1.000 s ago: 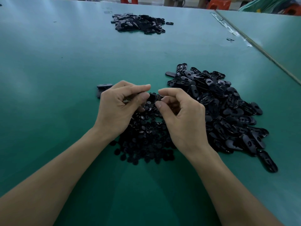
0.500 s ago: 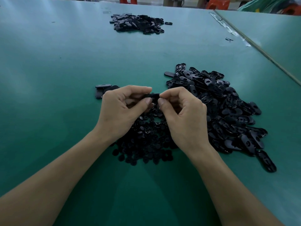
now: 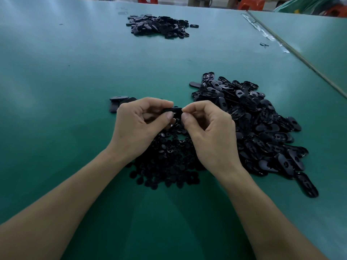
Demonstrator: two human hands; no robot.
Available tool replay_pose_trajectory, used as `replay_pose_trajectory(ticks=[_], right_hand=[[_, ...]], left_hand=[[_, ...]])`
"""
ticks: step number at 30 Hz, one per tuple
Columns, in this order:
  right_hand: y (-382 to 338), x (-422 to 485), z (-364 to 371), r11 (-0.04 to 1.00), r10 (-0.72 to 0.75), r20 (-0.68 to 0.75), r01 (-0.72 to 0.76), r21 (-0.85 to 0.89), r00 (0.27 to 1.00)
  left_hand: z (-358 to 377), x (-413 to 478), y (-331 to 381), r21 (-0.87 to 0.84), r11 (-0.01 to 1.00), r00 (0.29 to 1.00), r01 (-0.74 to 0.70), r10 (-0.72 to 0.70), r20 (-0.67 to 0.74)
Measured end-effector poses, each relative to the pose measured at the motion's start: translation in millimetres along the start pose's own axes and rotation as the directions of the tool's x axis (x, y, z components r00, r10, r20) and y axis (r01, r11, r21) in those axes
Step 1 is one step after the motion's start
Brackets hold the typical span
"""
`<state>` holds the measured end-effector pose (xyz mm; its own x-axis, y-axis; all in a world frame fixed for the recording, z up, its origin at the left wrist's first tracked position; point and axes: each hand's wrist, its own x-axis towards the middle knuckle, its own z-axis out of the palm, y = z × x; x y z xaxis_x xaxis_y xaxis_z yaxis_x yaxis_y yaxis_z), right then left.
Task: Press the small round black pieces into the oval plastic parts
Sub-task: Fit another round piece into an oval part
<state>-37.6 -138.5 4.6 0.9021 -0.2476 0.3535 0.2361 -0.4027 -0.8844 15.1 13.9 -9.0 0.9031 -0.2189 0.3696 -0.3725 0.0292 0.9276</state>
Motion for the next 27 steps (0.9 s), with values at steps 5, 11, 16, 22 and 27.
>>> replay_pose_trajectory(ticks=[5,11,16,22,27], right_hand=[[0.1,-2.3,0.6,0.994,-0.048,0.014,0.049,-0.098,0.999],[-1.3,-2.4,1.4,0.994,-0.043,0.012,0.044,-0.101,0.999],[0.5,-3.2,2.3,0.993,-0.023,0.046,0.028,-0.116,0.999],[-2.9,-4.6,2.1,0.989,0.011,0.004,-0.011,-0.15,1.0],[-5.5,-5.9,-0.5,0.973,-0.021,-0.01,0.018,-0.23,1.0]], left_hand=[[1.0,-1.2,-0.2,0.03,1.0,1.0,-0.001,0.0,0.016],[2.6,-1.9,0.5,0.077,0.997,0.999,-0.027,0.024,0.04],[2.7,-2.0,0.8,0.092,0.995,0.998,-0.04,0.035,0.059],[2.4,-2.3,0.1,0.101,0.993,0.995,-0.058,0.049,0.093],[2.3,-4.6,-0.6,0.209,0.972,0.989,-0.104,0.079,0.126]])
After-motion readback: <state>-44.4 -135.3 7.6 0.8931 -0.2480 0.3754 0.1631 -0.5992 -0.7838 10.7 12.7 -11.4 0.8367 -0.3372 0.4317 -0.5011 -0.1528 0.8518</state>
